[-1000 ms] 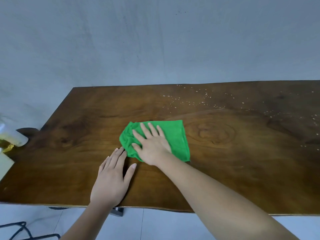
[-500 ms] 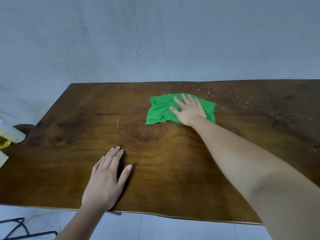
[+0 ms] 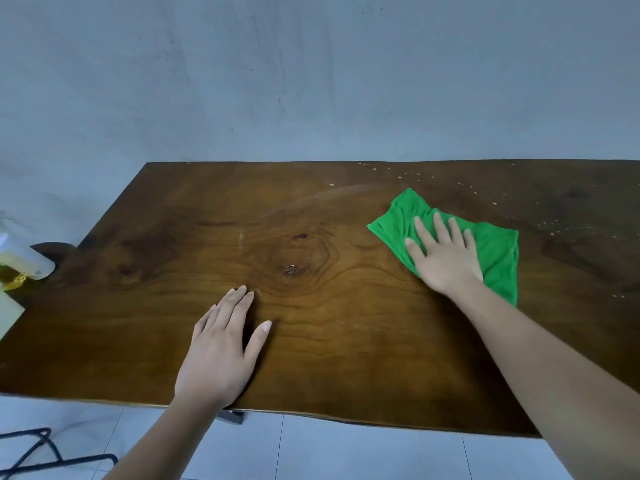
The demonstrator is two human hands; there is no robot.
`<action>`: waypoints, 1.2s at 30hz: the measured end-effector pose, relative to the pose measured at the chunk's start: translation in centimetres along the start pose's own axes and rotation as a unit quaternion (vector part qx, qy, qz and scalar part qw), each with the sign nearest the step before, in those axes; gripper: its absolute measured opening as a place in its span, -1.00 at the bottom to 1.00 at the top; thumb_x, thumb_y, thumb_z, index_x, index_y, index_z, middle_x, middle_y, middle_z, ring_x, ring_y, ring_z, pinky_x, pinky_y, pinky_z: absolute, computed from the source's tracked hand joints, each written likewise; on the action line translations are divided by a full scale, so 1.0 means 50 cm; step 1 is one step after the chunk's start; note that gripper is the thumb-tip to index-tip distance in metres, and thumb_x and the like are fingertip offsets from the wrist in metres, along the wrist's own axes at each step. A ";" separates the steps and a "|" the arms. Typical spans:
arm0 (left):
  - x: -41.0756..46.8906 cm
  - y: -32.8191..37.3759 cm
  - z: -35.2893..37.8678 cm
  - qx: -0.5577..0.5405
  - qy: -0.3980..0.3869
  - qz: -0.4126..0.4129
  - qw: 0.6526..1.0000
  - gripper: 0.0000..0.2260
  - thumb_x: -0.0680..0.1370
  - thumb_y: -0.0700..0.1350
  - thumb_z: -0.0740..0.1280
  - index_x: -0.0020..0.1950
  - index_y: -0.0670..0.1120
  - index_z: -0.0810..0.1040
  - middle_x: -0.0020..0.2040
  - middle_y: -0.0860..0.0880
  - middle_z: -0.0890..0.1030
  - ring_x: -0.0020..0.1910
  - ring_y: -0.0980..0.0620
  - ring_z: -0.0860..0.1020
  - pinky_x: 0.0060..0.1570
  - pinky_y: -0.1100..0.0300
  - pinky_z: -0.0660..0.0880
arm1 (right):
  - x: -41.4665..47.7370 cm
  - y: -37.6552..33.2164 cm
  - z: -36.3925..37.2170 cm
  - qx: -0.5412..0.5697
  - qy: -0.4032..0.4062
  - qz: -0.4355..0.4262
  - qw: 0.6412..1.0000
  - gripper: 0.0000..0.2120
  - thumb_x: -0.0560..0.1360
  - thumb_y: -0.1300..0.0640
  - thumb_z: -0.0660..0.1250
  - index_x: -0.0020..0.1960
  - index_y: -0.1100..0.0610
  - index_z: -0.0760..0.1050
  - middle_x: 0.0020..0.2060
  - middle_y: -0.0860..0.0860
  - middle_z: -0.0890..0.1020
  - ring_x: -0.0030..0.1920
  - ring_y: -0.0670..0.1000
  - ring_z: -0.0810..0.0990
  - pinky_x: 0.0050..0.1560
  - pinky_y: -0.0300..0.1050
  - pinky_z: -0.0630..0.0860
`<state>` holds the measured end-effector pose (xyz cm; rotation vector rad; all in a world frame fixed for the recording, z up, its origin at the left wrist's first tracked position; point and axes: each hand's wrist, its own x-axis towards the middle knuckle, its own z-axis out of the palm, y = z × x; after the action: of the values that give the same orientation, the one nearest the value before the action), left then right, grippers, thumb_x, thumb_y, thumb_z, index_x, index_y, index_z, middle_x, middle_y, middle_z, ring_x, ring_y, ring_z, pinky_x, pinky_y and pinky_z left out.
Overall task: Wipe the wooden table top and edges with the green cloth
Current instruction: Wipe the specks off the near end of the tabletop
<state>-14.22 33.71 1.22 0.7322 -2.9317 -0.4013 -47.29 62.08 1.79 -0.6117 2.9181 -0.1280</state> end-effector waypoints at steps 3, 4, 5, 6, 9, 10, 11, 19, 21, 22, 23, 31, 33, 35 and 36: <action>0.000 0.005 -0.001 -0.002 -0.005 -0.006 1.000 -0.23 0.68 0.50 -0.17 0.78 0.14 0.18 0.78 0.14 0.18 0.77 0.12 0.09 0.69 0.11 -0.08 | -0.083 -0.081 0.015 -0.024 -0.018 -0.089 0.996 -0.29 0.64 -0.47 -0.45 0.74 -0.26 -0.35 0.74 0.03 -0.31 0.76 0.19 -0.30 0.74 0.31 -0.22; 0.001 0.006 -0.002 -0.004 -0.007 -0.009 1.000 -0.22 0.67 0.51 -0.17 0.78 0.15 0.18 0.78 0.15 0.17 0.77 0.11 0.09 0.70 0.10 -0.07 | -0.108 -0.113 0.020 -0.026 -0.023 -0.120 0.992 -0.30 0.64 -0.47 -0.46 0.73 -0.28 -0.36 0.73 0.02 -0.33 0.75 0.19 -0.34 0.73 0.32 -0.22; 0.001 0.006 -0.003 -0.006 -0.008 -0.012 1.000 -0.22 0.66 0.52 -0.18 0.78 0.15 0.17 0.78 0.15 0.16 0.77 0.10 0.09 0.70 0.08 -0.06 | -0.129 -0.148 0.025 -0.024 -0.025 -0.149 0.988 -0.31 0.64 -0.48 -0.46 0.72 -0.29 -0.36 0.72 0.01 -0.35 0.73 0.18 -0.37 0.73 0.33 -0.23; 0.002 0.005 -0.003 -0.008 -0.008 -0.012 1.000 -0.21 0.66 0.52 -0.18 0.78 0.16 0.17 0.78 0.16 0.16 0.77 0.11 0.09 0.72 0.06 -0.04 | -0.144 -0.182 0.031 -0.022 -0.025 -0.175 0.984 -0.31 0.64 -0.48 -0.46 0.72 -0.31 -0.35 0.72 0.00 -0.36 0.73 0.18 -0.39 0.73 0.33 -0.25; 0.003 0.000 -0.001 -0.004 -0.007 0.002 1.000 -0.24 0.68 0.50 -0.17 0.78 0.16 0.18 0.79 0.16 0.16 0.77 0.15 0.05 0.74 0.04 -0.01 | -0.156 -0.290 0.048 -0.022 -0.024 -0.234 0.972 -0.32 0.67 -0.47 -0.41 0.73 -0.30 -0.31 0.73 0.00 -0.35 0.73 0.17 -0.40 0.71 0.33 -0.28; 0.004 -0.002 0.000 -0.001 -0.007 0.006 1.000 -0.26 0.69 0.49 -0.16 0.78 0.16 0.17 0.79 0.16 0.15 0.77 0.16 0.03 0.73 0.05 -0.03 | -0.148 -0.324 0.054 -0.021 -0.023 -0.245 0.969 -0.32 0.67 -0.46 -0.38 0.74 -0.29 -0.29 0.73 0.00 -0.34 0.74 0.17 -0.39 0.71 0.33 -0.29; 0.009 -0.004 0.001 0.002 -0.008 0.008 1.000 -0.27 0.70 0.48 -0.16 0.78 0.16 0.16 0.79 0.16 0.14 0.77 0.17 0.01 0.73 0.07 -0.06 | -0.136 -0.357 0.059 -0.020 -0.022 -0.250 0.968 -0.32 0.68 -0.46 -0.36 0.75 -0.29 -0.27 0.74 0.00 -0.32 0.74 0.17 -0.38 0.71 0.33 -0.30; 0.097 -0.019 -0.003 0.027 -0.022 0.001 0.999 -0.21 0.66 0.52 -0.25 0.81 0.17 0.03 0.81 0.16 0.01 0.77 0.17 -0.16 0.75 -0.01 -0.12 | 0.042 -0.499 0.049 0.000 -0.037 -0.239 0.970 -0.30 0.68 -0.48 -0.26 0.77 -0.31 -0.16 0.79 -0.03 -0.21 0.77 0.12 -0.29 0.71 0.27 -0.33; 0.112 -0.020 -0.004 0.033 -0.022 0.007 0.999 -0.22 0.65 0.52 -0.26 0.81 0.20 0.01 0.81 0.17 -0.03 0.77 0.18 -0.20 0.76 -0.02 -0.12 | 0.095 -0.503 0.037 0.002 -0.036 -0.226 0.973 -0.29 0.67 -0.49 -0.25 0.77 -0.31 -0.14 0.79 -0.03 -0.19 0.78 0.11 -0.27 0.72 0.25 -0.31; 0.119 -0.020 -0.004 0.038 -0.024 0.010 0.999 -0.22 0.65 0.52 -0.27 0.81 0.22 -0.02 0.81 0.17 -0.06 0.76 0.18 -0.22 0.76 -0.03 -0.13 | 0.122 -0.500 0.029 0.003 -0.036 -0.221 0.975 -0.28 0.67 -0.50 -0.25 0.77 -0.30 -0.13 0.79 -0.04 -0.18 0.78 0.11 -0.26 0.73 0.25 -0.29; 0.126 -0.021 -0.004 0.044 -0.026 0.013 0.999 -0.23 0.65 0.53 -0.28 0.81 0.23 -0.04 0.81 0.18 -0.08 0.76 0.18 -0.24 0.76 -0.03 -0.14 | 0.150 -0.491 0.019 0.004 -0.036 -0.216 0.976 -0.28 0.67 -0.50 -0.25 0.78 -0.30 -0.12 0.79 -0.04 -0.17 0.78 0.10 -0.24 0.73 0.24 -0.27; 0.161 -0.026 0.000 0.064 -0.026 0.028 0.997 -0.25 0.64 0.53 -0.29 0.79 0.27 -0.13 0.79 0.21 -0.19 0.73 0.21 -0.34 0.73 0.03 -0.23 | 0.339 -0.236 -0.055 -0.001 -0.002 -0.089 0.996 -0.20 0.62 -0.55 -0.31 0.78 -0.25 -0.11 0.79 0.00 -0.13 0.78 0.13 -0.14 0.75 0.24 -0.15; 0.160 -0.026 0.001 0.062 -0.024 0.029 0.997 -0.26 0.65 0.52 -0.28 0.79 0.26 -0.12 0.79 0.21 -0.19 0.73 0.21 -0.35 0.73 0.04 -0.23 | 0.359 -0.149 -0.069 0.010 0.004 -0.039 0.999 -0.20 0.64 -0.54 -0.26 0.79 -0.23 -0.09 0.79 0.00 -0.11 0.79 0.13 -0.13 0.75 0.23 -0.13; 0.161 -0.026 0.003 0.064 -0.022 0.030 0.997 -0.26 0.66 0.52 -0.26 0.79 0.26 -0.12 0.79 0.21 -0.18 0.73 0.22 -0.34 0.72 0.05 -0.24 | 0.365 -0.062 -0.078 0.022 0.014 0.014 1.000 -0.20 0.65 -0.54 -0.20 0.80 -0.22 -0.06 0.80 0.01 -0.08 0.79 0.12 -0.11 0.75 0.22 -0.12; 0.162 -0.026 0.004 0.064 -0.023 0.031 0.997 -0.26 0.65 0.52 -0.26 0.79 0.26 -0.12 0.79 0.21 -0.19 0.73 0.22 -0.34 0.72 0.05 -0.24 | 0.365 -0.021 -0.078 0.030 0.019 0.045 0.998 -0.20 0.65 -0.54 -0.17 0.80 -0.22 -0.04 0.80 0.01 -0.07 0.79 0.13 -0.10 0.75 0.22 -0.11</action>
<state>-20.81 28.81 0.91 0.6527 -3.0378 -0.2303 -64.06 53.94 3.28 -0.4739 2.9606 -0.2174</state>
